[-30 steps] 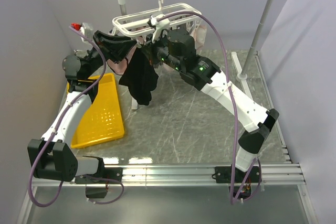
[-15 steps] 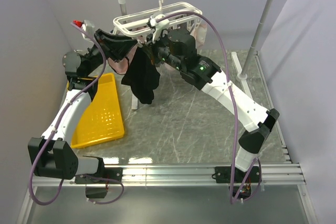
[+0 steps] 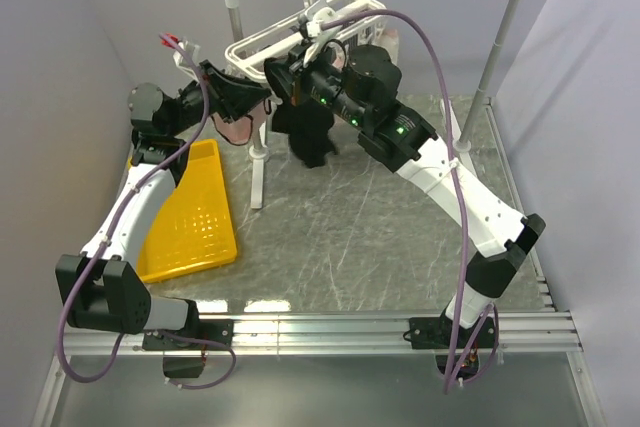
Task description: Clip the underwear to the hanger
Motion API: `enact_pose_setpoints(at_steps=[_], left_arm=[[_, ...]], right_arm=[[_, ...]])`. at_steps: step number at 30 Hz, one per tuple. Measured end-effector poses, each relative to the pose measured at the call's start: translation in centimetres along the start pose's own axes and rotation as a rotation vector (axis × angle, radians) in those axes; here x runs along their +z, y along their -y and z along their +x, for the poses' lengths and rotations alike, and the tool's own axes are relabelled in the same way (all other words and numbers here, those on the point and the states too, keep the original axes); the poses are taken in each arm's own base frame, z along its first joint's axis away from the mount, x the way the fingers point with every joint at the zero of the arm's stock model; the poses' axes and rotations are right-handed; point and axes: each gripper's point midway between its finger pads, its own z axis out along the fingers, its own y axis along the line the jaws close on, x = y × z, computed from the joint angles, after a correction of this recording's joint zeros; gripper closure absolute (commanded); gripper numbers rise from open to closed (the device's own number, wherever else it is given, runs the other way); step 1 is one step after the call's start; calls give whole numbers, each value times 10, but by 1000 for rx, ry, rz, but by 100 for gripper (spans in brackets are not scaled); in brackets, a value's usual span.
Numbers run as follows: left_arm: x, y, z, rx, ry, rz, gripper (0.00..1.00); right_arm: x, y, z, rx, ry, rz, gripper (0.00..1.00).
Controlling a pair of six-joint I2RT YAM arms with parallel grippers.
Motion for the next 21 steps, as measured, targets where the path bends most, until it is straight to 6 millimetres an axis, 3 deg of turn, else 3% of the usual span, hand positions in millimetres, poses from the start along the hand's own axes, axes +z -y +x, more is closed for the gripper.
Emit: enact_pose_setpoints(at_steps=[5,21], left_arm=[[0,1,8,-16,-31,15,99],[-2,9,12,-44,-46,54,99]], right_arm=[[-2,-5,-18,-3,61,-28,100],[-2,-2,-23,-15,75,-11,100]])
